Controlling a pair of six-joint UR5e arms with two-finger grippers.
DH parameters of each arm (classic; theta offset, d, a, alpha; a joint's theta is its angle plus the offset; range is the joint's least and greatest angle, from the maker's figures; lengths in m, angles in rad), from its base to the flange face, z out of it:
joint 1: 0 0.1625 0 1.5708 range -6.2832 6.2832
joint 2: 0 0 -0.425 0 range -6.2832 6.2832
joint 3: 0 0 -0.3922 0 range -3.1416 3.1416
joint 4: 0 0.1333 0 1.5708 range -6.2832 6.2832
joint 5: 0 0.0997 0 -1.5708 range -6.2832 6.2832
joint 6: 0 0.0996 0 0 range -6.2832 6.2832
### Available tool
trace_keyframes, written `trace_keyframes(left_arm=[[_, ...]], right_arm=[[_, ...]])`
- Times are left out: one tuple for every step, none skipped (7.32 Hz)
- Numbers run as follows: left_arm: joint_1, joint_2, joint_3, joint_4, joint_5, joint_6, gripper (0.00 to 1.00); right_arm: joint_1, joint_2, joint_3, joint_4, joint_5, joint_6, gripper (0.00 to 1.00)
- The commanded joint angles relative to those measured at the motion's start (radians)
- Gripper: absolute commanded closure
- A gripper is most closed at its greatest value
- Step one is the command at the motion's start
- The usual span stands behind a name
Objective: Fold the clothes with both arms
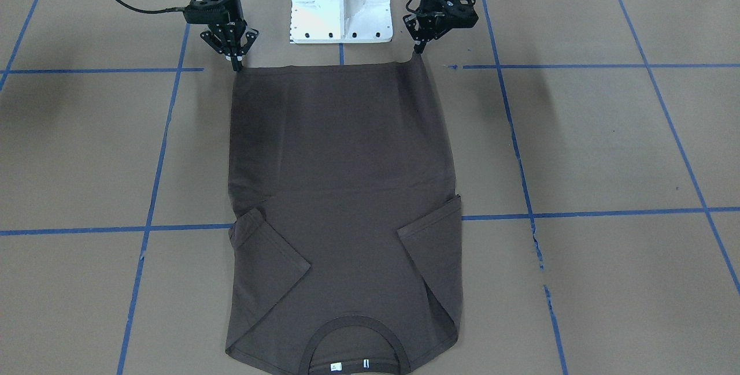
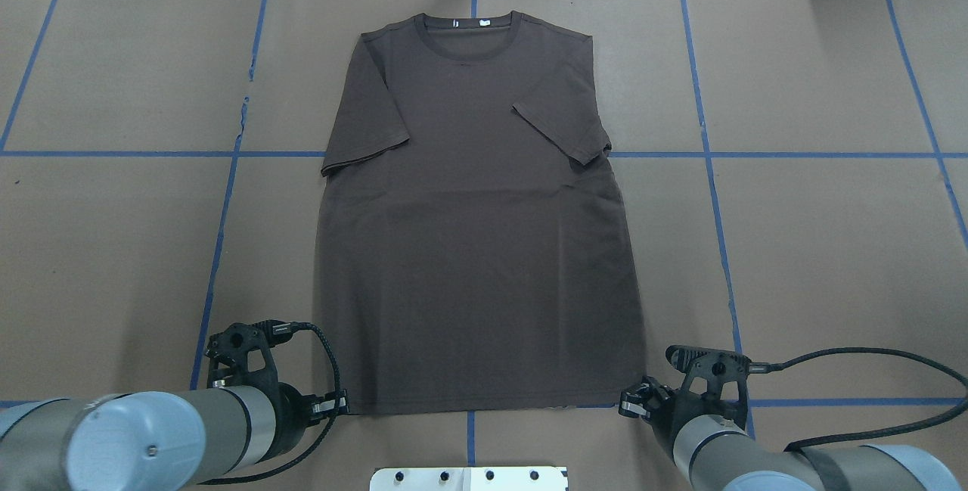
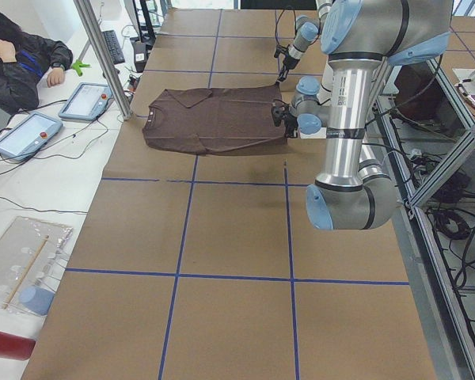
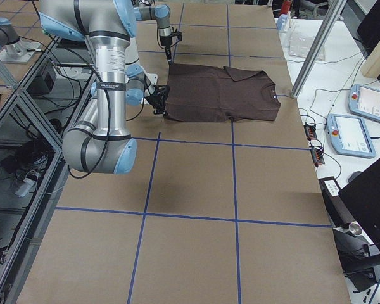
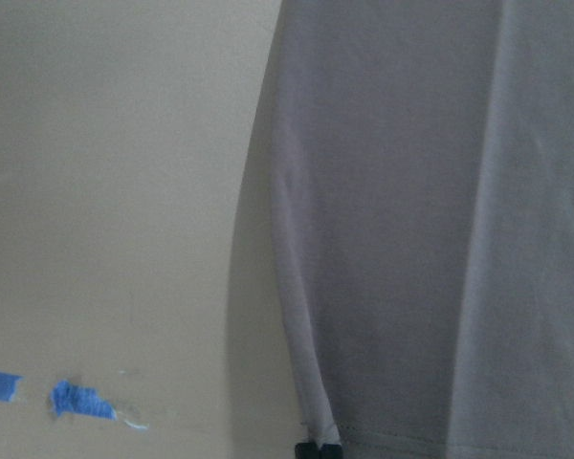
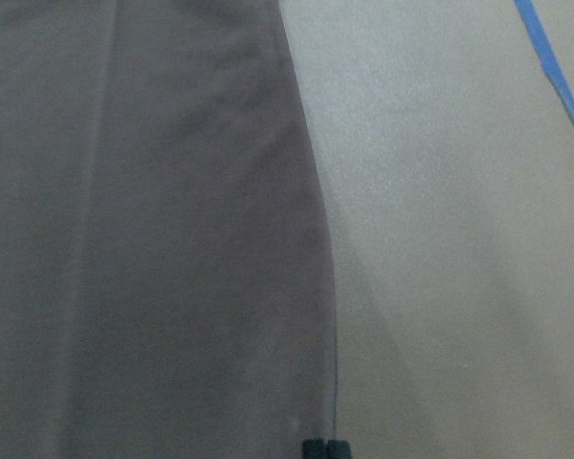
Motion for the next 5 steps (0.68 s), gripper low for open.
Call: trace_keyframes(left_arm=[[0.0, -0.016, -0.246, 0.246, -0.081, 0.003, 1.0], [-0.001, -0.049, -0.393, 0.409, -0.122, 0.0, 1.0], [-0.015, -0.089, -0.468, 0.518, -0.156, 0.0, 1.0], [-0.033, -0.112, -0.456, 0.536, -0.174, 0.008, 1.0], [-0.08, -0.125, -0.435, 0.536, -0.175, 0.084, 1.0]], right_arm=[[-0.005, -0.01, 0.239, -0.197, 0.07, 0.001, 1.0], [-0.03, -0.007, 0.374, -0.309, 0.097, 0.002, 1.0], [-0.033, 0.007, 0.481, -0.43, 0.133, 0.002, 1.0], [0.008, 0.078, 0.487, -0.486, 0.166, -0.001, 1.0], [0.065, 0.152, 0.474, -0.559, 0.203, -0.014, 1.0]])
